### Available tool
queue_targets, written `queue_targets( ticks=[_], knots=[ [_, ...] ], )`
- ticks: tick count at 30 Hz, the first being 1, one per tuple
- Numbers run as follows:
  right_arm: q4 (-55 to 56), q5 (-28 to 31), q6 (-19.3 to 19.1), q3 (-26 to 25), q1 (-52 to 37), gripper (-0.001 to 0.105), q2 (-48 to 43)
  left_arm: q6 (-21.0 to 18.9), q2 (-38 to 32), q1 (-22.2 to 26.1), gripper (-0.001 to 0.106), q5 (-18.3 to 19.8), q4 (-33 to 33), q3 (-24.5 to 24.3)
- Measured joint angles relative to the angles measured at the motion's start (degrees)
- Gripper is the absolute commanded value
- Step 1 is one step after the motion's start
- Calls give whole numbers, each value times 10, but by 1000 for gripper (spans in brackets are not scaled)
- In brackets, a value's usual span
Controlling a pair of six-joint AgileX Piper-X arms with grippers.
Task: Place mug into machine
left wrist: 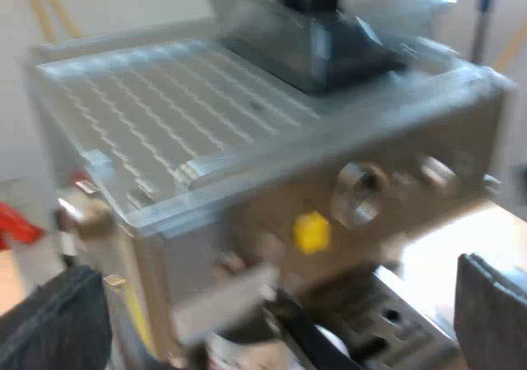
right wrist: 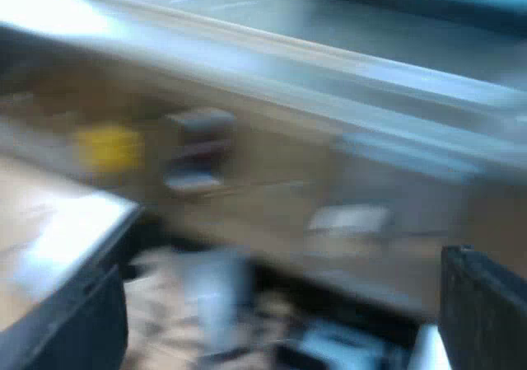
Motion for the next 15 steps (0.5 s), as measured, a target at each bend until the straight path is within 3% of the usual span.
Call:
queue_targets(
  ticks=[2, 5, 9, 15],
  knots=[
    [18, -7, -18, 0, -45, 78, -24, 12, 33, 33, 85, 1, -1, -23],
    [51, -51, -46, 0, -126, 78, -57, 14, 75, 102, 85, 49, -2, -56],
    [83, -127, -62, 0, -253, 78, -81, 0, 94, 165, 85, 54, -10, -65],
    [94, -214, -72, 0, -370, 78, -83, 1, 91, 174, 85, 47, -5, -65]
  ],
)
